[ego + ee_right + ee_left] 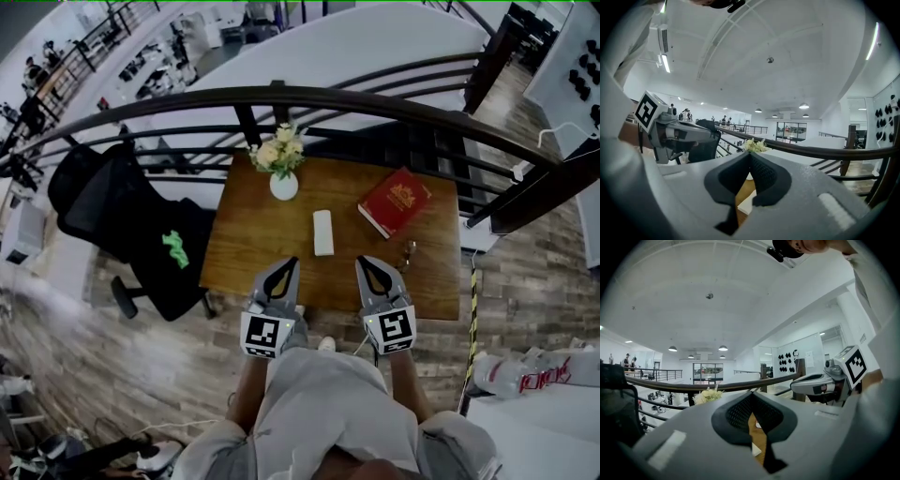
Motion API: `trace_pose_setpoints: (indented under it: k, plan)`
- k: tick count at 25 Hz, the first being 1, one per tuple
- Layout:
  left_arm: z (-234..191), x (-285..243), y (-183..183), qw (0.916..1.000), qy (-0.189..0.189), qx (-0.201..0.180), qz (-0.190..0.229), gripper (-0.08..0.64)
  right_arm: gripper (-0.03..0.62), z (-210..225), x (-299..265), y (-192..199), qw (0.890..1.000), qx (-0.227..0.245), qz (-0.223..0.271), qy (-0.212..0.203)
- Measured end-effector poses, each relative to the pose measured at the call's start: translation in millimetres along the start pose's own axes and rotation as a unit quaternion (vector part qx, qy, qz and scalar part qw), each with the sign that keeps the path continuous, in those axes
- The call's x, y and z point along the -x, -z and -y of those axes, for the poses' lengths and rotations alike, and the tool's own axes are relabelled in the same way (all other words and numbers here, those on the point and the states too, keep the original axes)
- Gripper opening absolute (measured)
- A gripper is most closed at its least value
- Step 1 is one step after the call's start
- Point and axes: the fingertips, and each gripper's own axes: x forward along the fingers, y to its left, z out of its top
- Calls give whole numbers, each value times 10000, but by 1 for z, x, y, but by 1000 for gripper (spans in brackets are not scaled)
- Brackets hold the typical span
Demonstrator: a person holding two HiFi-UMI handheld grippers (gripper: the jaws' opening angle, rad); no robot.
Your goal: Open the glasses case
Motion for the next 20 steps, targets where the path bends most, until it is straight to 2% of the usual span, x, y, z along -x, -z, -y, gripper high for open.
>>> trace_pose_setpoints:
  k: [14,20]
  plan:
    - [-94,-72,17,9991,388,113,-82,20,3,14,-108,9,9988,-79,-365,315]
    - [-130,-103,35,9971,688,235,-221,20,3,18,-150,20,9958,-137,-682,591]
